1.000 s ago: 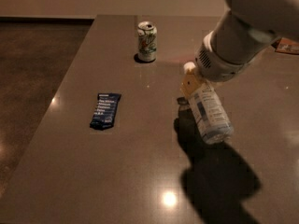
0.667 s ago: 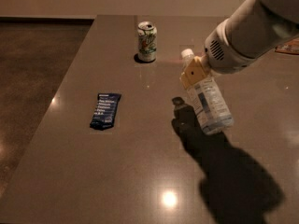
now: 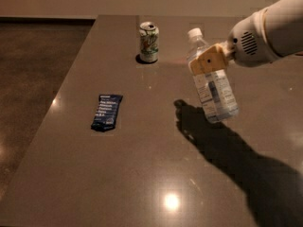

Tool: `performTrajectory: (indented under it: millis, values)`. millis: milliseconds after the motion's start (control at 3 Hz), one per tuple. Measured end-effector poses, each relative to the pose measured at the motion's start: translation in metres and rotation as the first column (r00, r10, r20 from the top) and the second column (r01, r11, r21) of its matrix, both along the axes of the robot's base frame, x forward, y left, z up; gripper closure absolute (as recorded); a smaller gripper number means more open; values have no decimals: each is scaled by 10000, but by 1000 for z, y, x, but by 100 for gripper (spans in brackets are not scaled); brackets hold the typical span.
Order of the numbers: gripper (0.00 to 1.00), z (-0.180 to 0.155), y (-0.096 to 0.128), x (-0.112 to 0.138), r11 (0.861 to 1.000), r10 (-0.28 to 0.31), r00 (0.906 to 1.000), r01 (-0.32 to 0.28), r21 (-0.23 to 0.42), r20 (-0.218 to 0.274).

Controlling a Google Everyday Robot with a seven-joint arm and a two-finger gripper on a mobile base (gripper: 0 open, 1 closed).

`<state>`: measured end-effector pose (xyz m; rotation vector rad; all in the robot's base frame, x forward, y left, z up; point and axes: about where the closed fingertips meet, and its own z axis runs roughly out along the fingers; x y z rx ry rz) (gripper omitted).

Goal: Place blue plastic bottle upright

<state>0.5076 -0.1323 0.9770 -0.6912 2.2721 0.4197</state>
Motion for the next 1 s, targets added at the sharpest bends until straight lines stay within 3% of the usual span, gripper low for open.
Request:
performTrajectory:
  millis: [333,667,1000]
  values:
    - [100,6,-2,2,9934,498,9950,-583,984,870]
    - [100,10,-5,3,9731,892,9800,-1239,1945,1780]
    - [100,12,-7,0,9561,1238,9528,-1893,2237,2771]
